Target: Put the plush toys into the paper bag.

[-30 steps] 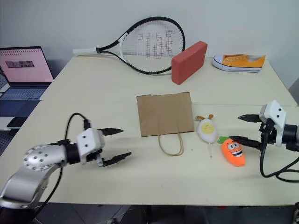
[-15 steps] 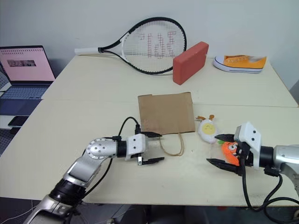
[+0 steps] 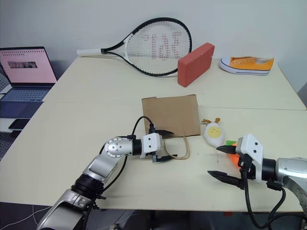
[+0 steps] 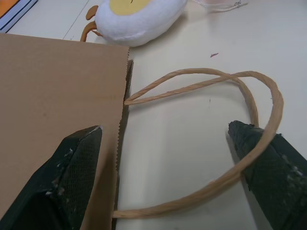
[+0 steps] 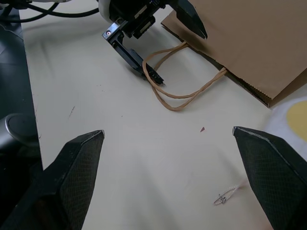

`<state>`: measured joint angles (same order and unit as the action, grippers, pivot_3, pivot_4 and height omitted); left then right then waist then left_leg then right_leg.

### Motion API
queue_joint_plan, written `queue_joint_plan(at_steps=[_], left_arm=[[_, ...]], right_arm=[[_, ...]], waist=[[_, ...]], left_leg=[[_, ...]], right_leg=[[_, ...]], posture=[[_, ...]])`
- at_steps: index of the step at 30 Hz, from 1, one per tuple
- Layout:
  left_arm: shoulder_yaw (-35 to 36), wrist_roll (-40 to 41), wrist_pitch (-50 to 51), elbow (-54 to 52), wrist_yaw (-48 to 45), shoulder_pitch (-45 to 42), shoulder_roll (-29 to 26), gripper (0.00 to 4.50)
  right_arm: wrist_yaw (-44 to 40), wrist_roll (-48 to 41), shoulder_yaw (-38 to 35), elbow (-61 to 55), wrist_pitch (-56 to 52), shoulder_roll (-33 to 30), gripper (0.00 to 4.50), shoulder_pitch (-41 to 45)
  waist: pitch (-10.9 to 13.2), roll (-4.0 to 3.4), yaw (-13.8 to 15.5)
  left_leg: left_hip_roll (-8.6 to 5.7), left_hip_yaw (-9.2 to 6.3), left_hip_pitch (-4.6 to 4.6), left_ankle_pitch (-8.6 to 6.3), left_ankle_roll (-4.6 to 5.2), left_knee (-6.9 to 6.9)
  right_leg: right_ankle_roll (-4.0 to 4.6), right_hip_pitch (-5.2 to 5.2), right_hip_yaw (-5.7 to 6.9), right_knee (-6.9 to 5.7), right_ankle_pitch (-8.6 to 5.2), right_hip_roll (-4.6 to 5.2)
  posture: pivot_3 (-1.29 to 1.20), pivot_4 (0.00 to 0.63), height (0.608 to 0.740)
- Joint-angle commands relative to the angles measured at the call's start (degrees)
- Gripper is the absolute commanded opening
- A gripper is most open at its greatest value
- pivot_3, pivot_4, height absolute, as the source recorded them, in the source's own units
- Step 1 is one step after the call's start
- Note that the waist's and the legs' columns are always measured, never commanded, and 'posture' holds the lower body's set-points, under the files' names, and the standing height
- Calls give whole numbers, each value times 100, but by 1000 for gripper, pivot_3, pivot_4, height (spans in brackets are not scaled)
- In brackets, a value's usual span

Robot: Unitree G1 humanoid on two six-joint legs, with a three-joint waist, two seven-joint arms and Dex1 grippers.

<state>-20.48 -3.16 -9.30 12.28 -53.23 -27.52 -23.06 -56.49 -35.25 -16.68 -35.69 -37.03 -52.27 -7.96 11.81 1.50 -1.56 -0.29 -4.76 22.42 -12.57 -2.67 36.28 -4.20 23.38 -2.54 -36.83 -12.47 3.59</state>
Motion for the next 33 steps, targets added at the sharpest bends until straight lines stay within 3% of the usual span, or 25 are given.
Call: queue_joint_plan(at_steps=[1,13,20,23,33], left_arm=[[-4,38,-100,-50,-43,-89,51,3914],[183,441,642,-467,-351,-33,50,110],[404,913,1530,-1080,-524,-159,-76,18],[677,1458,2395,-1491,-588,-257,-89,0],[1508,3036,4824,-2206,-189,-708,5,0]], right_arm=[[82,-119,-41,-176,11,16,4500,31],[262,-49,216,-80,93,136,4500,238],[518,47,497,-53,137,380,4500,373],[699,19,614,-97,109,557,3860,431],[1610,623,1622,278,349,1605,295,1140]], waist=[[0,0,-1],[0,0,-4],[0,0,-6],[0,0,-8],[0,0,-24]], left_leg=[[0,0,0,0,0,0],[0,-1,0,0,0,0],[1,-4,2,0,0,0],[1,-5,2,0,0,0],[6,-13,1,0,0,1]], right_leg=[[0,0,0,0,0,0],[-1,0,0,-1,0,-1],[0,0,2,0,0,-2],[0,0,2,0,0,-2],[1,1,4,-1,-1,-12]], posture=[[0,150,740],[0,150,740],[0,150,740],[0,150,740],[0,150,740]])
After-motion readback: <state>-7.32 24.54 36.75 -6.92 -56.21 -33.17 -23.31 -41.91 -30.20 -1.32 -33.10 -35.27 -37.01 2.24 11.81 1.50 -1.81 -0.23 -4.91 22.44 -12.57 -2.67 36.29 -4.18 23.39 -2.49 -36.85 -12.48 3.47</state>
